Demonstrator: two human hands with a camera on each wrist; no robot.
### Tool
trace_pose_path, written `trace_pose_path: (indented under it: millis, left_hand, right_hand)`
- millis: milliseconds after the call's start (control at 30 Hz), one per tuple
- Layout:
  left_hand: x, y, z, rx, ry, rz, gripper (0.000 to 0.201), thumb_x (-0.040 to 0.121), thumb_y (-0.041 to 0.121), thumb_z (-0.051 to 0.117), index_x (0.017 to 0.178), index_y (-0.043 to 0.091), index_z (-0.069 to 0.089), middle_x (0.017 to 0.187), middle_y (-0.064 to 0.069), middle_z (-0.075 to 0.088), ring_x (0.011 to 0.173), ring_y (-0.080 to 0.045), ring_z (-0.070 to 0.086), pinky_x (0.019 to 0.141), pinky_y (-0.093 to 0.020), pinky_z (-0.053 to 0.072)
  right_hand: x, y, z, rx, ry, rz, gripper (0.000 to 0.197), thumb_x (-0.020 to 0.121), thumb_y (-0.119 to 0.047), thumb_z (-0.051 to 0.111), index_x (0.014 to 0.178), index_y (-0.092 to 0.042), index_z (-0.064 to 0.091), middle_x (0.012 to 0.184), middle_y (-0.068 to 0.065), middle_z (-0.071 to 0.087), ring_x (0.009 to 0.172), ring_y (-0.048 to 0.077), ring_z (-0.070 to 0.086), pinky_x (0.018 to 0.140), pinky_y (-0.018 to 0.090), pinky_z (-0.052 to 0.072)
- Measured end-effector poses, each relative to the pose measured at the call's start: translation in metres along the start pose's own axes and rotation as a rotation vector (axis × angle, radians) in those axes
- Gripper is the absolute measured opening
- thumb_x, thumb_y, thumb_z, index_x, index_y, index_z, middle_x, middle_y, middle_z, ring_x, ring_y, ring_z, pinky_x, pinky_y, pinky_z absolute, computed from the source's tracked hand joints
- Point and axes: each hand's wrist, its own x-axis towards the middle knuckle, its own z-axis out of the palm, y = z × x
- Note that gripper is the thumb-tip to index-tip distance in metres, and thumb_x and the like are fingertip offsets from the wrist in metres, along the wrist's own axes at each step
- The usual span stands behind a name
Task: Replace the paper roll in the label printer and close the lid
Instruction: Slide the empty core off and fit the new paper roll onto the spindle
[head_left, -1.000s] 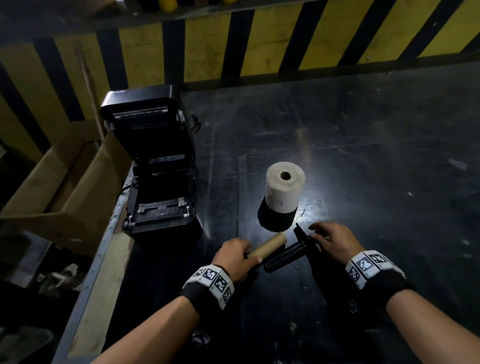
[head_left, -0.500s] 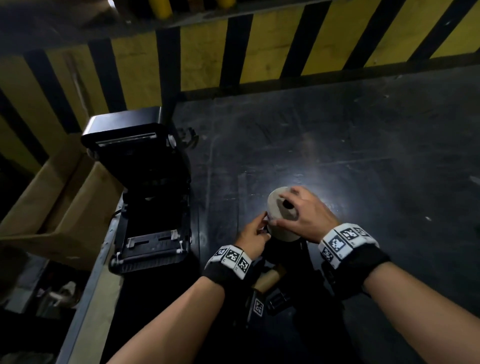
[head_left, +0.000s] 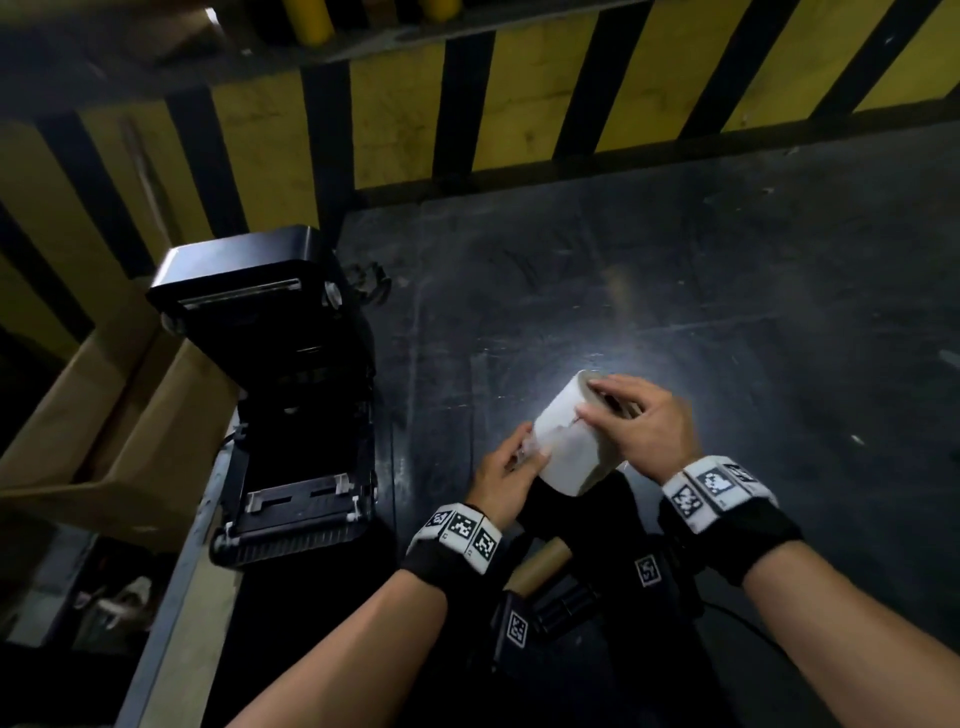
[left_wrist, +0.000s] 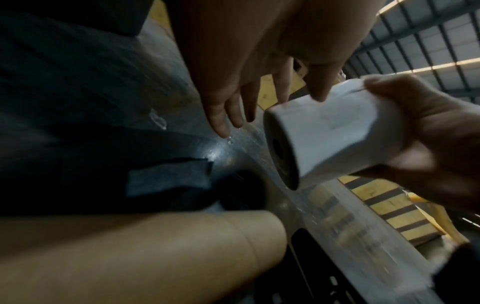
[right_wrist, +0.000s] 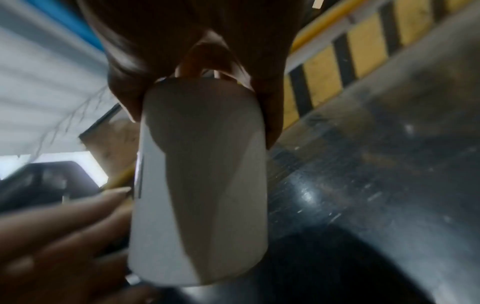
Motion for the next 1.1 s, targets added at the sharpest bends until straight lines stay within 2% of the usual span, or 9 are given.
trace_pose_path:
  millis: [100,167,233,333,500,633,800,967,1100]
  left_hand:
    - [-0.003,0.016,0.0,-0.204,-0.044,-0.055,0.058,0.07,0.038,0.071,0.125,0.037,0.051,0.131,-0.001,0.057,0.121,-0.022,0.055,0.102,-0.044,0.046]
    - [-0.009,0.034,0.003,-0.355,-0.129,-0.075,0.049,0.068,0.039,0.068,0.114,0.046,0.052,0.131,0.002,0.055,0.116,-0.024,0.054,0.079,-0.041,0.055]
    - [-0.013,0.048,0.006,-0.45,-0.171,-0.037,0.048,0.071,0.034,0.064,0.115,0.044,0.049,0.127,0.002,0.054,0.108,-0.023,0.053,0.061,-0.032,0.055]
    - [-0.017,0.06,0.007,-0.462,-0.156,0.04,0.053,0.068,0.029,0.066,0.118,0.036,0.049,0.113,0.003,0.058,0.097,-0.021,0.057,0.055,-0.029,0.053]
    - [-0.021,0.068,0.0,-0.356,-0.121,0.088,0.053,0.056,0.035,0.075,0.105,0.036,0.058,0.102,-0.001,0.063,0.091,-0.022,0.061,0.059,-0.034,0.052]
    - [-0.024,0.066,-0.004,-0.303,-0.098,0.092,0.046,0.063,0.028,0.074,0.106,0.033,0.058,0.099,0.002,0.064,0.088,-0.019,0.062,0.062,-0.033,0.052]
    - [-0.03,0.064,-0.004,-0.257,-0.092,0.102,0.049,0.062,0.023,0.072,0.109,0.025,0.056,0.097,-0.001,0.061,0.087,-0.018,0.06,0.067,-0.033,0.051]
    - [-0.028,0.057,-0.005,-0.219,-0.061,0.082,0.044,0.06,0.025,0.073,0.1,0.032,0.058,0.102,-0.002,0.061,0.092,-0.02,0.06,0.071,-0.036,0.052]
    - [-0.023,0.048,-0.008,-0.151,-0.038,0.069,0.046,0.068,0.022,0.075,0.109,0.03,0.056,0.114,-0.008,0.062,0.101,-0.026,0.061,0.076,-0.04,0.051]
  right_hand:
    - [-0.007,-0.006,-0.016,0.342,0.073,0.138,0.018,0.07,-0.025,0.077,0.086,-0.031,0.074,0.093,-0.002,0.073,0.087,0.011,0.066,0.08,0.018,0.051]
    - [-0.012,-0.015,-0.023,0.497,0.098,0.202,0.01,0.072,-0.024,0.074,0.081,-0.029,0.074,0.092,0.001,0.073,0.086,0.016,0.067,0.079,0.031,0.054]
    - [-0.016,-0.024,-0.029,0.615,0.096,0.25,0.006,0.075,-0.02,0.071,0.078,-0.026,0.073,0.09,0.004,0.071,0.081,0.019,0.065,0.069,0.032,0.055]
    - [-0.02,-0.033,-0.036,0.663,0.038,0.265,0.009,0.081,-0.02,0.065,0.085,-0.025,0.07,0.092,0.005,0.068,0.078,0.018,0.063,0.057,0.028,0.054]
    - [-0.025,-0.031,-0.05,0.433,0.045,0.135,0.02,0.084,-0.024,0.062,0.104,-0.022,0.062,0.102,-0.001,0.065,0.095,0.015,0.06,0.077,0.033,0.051]
    - [-0.027,-0.042,-0.06,-0.05,0.104,-0.192,0.023,0.078,-0.025,0.069,0.1,-0.02,0.068,0.099,-0.007,0.062,0.09,0.008,0.058,0.075,0.003,0.042]
    - [-0.028,-0.045,-0.05,-0.352,-0.093,-0.354,0.019,0.077,-0.031,0.069,0.09,-0.016,0.072,0.089,0.001,0.063,0.081,0.013,0.057,0.076,0.025,0.045]
    - [-0.028,-0.043,-0.043,-0.322,-0.18,-0.331,0.009,0.078,-0.023,0.068,0.08,-0.015,0.071,0.084,0.003,0.062,0.078,0.015,0.057,0.073,0.022,0.042]
    - [-0.027,-0.033,-0.034,-0.363,-0.247,-0.296,0.011,0.083,-0.023,0.062,0.081,-0.013,0.065,0.084,-0.001,0.056,0.078,0.013,0.052,0.072,0.022,0.037]
